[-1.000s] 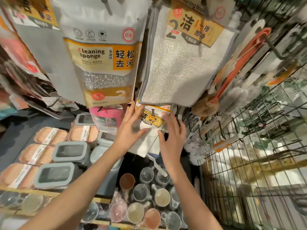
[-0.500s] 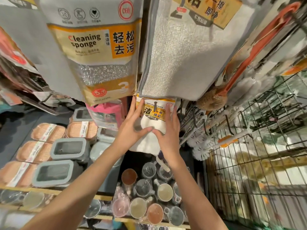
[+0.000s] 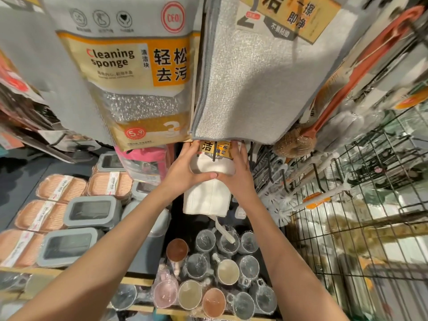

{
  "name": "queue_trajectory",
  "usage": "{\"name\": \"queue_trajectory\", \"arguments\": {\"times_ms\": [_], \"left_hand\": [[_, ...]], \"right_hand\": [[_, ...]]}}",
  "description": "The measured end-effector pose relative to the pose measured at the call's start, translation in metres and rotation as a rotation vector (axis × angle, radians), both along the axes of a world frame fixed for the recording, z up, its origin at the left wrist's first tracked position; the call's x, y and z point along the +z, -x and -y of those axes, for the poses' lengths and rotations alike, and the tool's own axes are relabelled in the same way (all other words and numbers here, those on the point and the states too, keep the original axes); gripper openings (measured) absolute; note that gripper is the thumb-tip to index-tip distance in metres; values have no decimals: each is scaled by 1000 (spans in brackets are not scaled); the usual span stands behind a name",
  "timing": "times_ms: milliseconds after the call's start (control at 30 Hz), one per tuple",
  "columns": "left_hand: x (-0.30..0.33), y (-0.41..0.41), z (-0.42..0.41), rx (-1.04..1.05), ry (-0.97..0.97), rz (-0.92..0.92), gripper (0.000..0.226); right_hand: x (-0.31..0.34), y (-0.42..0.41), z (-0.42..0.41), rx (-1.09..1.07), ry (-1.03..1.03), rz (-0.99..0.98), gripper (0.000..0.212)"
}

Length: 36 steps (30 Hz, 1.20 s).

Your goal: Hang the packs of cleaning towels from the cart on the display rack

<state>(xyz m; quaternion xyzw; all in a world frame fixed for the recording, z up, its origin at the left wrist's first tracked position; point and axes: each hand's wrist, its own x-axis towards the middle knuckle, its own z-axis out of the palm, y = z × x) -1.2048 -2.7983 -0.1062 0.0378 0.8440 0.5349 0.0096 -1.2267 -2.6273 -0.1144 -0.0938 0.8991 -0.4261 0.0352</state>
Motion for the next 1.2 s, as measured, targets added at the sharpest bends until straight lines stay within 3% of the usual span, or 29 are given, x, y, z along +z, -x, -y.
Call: {"name": "queue_trajectory", "arguments": {"times_ms": [233, 533, 867, 1067, 1200], "left_hand": [[4, 10, 3, 5, -25, 36, 82], [5, 17, 3, 30, -15, 65, 83], [22, -5, 2, 9, 24, 234, 111], [41, -30, 2, -41, -73, 301, 110], [62, -51, 9, -51, -101, 261, 96]], "right_hand": [[-5, 13, 0, -16, 24, 28, 92], [-7, 21, 1, -29, 14, 59, 87], [24, -10, -13, 102, -207, 132, 108], [43, -50, -33, 87, -14, 194, 100], [69, -75, -35, 54, -41, 176, 91]]}}
